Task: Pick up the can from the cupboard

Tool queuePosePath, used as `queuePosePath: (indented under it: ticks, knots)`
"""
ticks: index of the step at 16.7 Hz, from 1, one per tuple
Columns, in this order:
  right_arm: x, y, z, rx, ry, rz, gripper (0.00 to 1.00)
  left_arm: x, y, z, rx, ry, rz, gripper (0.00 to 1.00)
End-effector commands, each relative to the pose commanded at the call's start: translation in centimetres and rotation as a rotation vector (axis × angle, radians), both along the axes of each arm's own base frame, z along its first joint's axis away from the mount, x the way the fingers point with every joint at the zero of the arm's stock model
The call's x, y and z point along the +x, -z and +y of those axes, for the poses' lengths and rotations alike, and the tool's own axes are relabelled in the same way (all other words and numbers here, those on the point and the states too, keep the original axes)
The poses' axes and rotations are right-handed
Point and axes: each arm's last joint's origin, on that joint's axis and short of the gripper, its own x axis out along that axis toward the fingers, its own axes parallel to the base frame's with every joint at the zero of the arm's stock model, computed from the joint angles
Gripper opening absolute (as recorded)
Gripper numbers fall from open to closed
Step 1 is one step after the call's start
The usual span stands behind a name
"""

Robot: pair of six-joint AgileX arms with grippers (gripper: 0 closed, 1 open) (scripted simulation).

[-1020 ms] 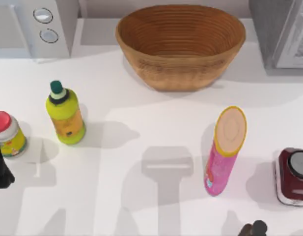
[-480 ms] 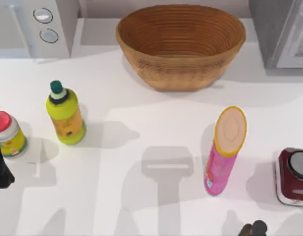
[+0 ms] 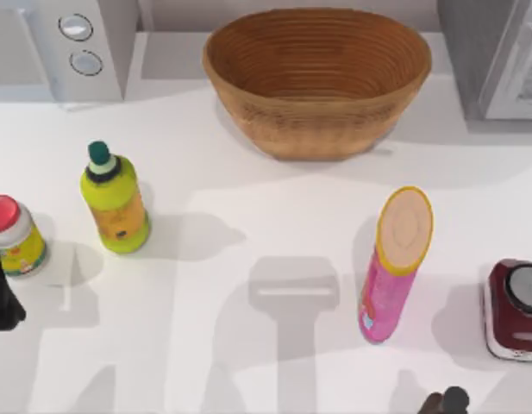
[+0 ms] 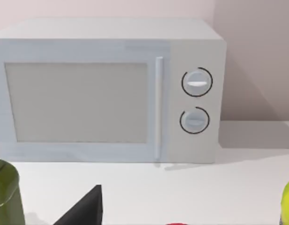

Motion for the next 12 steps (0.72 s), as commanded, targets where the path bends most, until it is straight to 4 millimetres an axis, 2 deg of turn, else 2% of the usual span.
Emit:
queuePosePath:
  ticks: [6,12]
  knots:
    - [0.0,0.0,0.0,0.0,0.0,0.0,0.98,0.0,0.0,0.0,0.0,0.0,0.0,1.0]
    - [0.0,0.0,0.0,0.0,0.0,0.0,1.0,0.0,0.0,0.0,0.0,0.0,0.0,1.0]
